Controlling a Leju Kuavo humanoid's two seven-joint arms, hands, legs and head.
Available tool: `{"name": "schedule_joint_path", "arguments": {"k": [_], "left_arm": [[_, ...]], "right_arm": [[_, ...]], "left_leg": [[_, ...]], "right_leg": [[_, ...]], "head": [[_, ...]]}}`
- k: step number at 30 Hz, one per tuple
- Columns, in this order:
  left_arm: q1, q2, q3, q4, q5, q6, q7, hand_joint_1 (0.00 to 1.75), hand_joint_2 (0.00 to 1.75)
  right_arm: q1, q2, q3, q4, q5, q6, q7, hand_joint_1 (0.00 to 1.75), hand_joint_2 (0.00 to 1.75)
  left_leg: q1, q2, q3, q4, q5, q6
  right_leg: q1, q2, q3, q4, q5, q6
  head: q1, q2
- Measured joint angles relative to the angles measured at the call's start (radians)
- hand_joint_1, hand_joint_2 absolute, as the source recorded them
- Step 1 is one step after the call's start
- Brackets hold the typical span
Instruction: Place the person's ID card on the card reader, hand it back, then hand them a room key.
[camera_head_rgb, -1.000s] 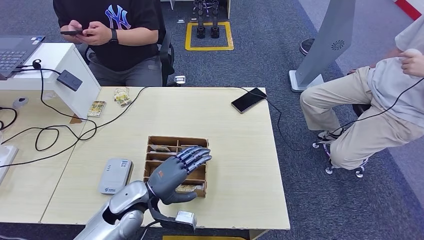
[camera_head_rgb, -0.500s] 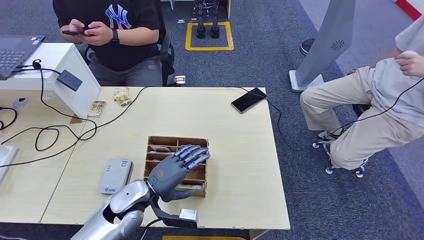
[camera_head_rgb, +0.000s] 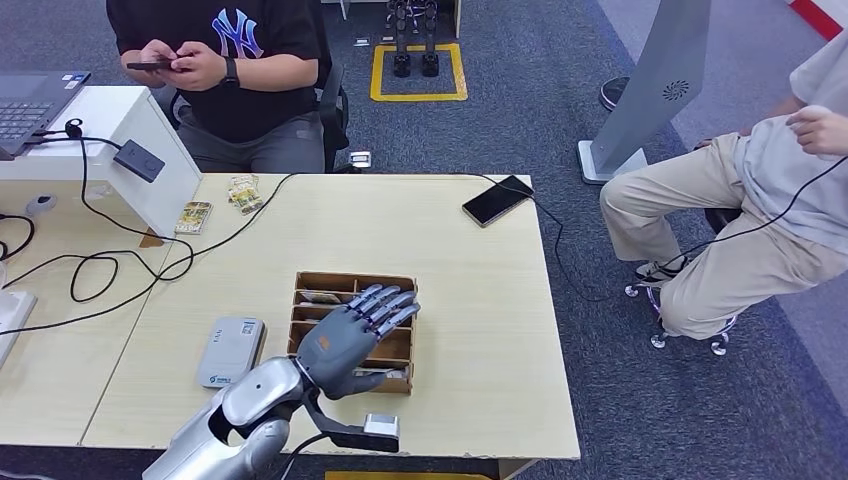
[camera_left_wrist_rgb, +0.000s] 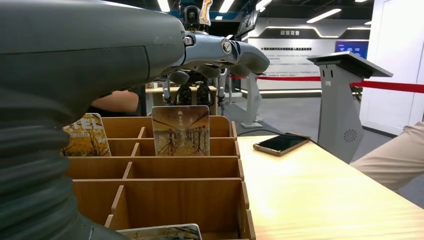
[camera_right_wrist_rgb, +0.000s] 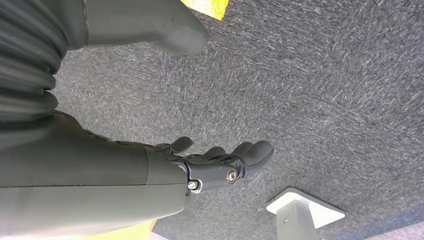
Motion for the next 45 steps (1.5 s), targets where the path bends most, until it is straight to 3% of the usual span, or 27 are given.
{"name": "schedule_joint_path", "arguments": {"k": [11, 20, 30, 40, 45], "left_arm": [[-0.016, 0.003, -0.007, 0.008, -0.006, -0.017, 0.013, 0.02, 1.75], [-0.061, 0.012, -0.037, 0.059, -0.064, -0.076, 0.071, 0.24, 1.75], [-0.098, 0.013, -0.064, 0.115, -0.087, -0.098, 0.095, 0.3, 1.75], [-0.104, 0.014, -0.076, 0.128, -0.073, -0.087, 0.106, 0.01, 1.75], [-0.104, 0.014, -0.076, 0.13, -0.074, -0.058, 0.112, 0.0, 1.75]], "right_arm": [[0.0, 0.0, 0.0, 0.0, 0.004, 0.0, 0.0, 0.0, 1.75], [0.001, 0.0, 0.0, -0.004, 0.011, 0.0, 0.014, 0.0, 1.75], [0.007, 0.0, 0.0, -0.01, 0.021, 0.0, 0.018, 0.0, 1.75], [0.008, 0.0, 0.0, -0.01, 0.025, 0.0, 0.018, 0.0, 1.75], [0.007, 0.0, 0.0, -0.01, 0.026, 0.0, 0.015, 0.0, 1.75]], "left_leg": [[0.0, 0.0, 0.0, 0.0, 0.0, 0.0], [0.0, 0.0, 0.0, 0.0, 0.0, 0.0], [0.0, 0.0, 0.001, 0.0, 0.0, 0.0], [0.0, 0.0, 0.002, 0.0, 0.0, 0.0], [0.0, 0.0, 0.002, 0.0, 0.0, 0.0]], "right_leg": [[0.0, 0.0, 0.0, 0.0, 0.0, 0.0], [0.0, 0.0, 0.0, 0.0, 0.0, 0.0], [0.0, 0.0, 0.001, 0.0, 0.0, 0.0], [0.0, 0.0, 0.002, 0.0, 0.0, 0.0], [0.0, 0.0, 0.002, 0.0, 0.0, 0.0]], "head": [[0.0, 0.0], [0.0, 0.0], [0.0, 0.0], [0.0, 0.0], [0.0, 0.0]]}}
